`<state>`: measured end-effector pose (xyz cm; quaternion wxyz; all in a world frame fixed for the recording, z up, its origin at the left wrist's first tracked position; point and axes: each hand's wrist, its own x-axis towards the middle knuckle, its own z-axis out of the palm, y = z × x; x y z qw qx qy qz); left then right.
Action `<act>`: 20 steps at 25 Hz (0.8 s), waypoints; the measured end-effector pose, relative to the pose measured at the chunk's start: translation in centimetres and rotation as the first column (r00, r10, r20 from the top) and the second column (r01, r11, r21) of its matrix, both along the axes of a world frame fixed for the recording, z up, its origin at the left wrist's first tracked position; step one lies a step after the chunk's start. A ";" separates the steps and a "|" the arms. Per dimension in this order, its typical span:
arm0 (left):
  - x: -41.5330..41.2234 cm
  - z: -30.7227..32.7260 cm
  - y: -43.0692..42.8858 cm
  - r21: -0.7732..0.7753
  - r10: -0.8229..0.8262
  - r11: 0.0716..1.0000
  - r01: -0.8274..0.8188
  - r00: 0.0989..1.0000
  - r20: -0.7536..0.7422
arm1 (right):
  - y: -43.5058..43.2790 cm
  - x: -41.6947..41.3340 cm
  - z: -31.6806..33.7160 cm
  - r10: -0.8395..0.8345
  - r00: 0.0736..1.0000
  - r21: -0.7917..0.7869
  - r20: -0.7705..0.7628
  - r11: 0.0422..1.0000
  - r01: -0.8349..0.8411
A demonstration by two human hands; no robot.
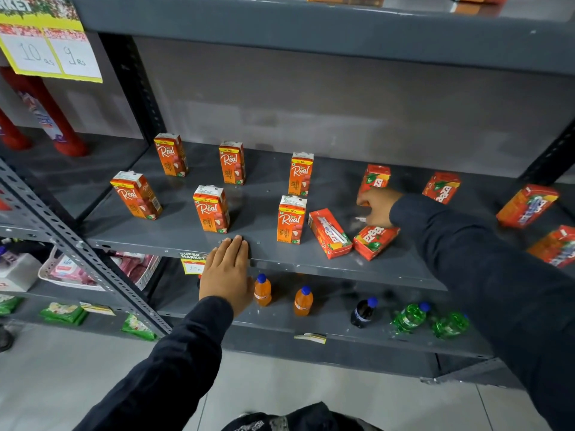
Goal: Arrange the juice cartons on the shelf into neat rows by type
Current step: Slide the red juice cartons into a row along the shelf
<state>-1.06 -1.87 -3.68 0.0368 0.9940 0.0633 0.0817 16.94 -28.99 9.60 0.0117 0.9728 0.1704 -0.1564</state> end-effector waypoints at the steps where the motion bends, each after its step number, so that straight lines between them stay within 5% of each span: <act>1: 0.1 0.1 -0.1 0.001 0.014 1.000 -0.014 1.000 -0.004 | -0.9 0.0 0.1 -0.014 1.000 0.006 -0.006 1.000 0.014; 11: 1.1 1.1 -2.1 -0.028 0.090 0.996 -0.091 0.996 -0.014 | -5.1 -3.5 -3.5 0.301 0.952 -0.207 0.058 0.937 -0.283; 20: 0.8 1.1 -1.8 -0.032 0.109 0.993 -0.110 0.993 -0.042 | -5.4 -3.4 -4.2 0.356 0.902 -0.108 0.244 0.934 -0.340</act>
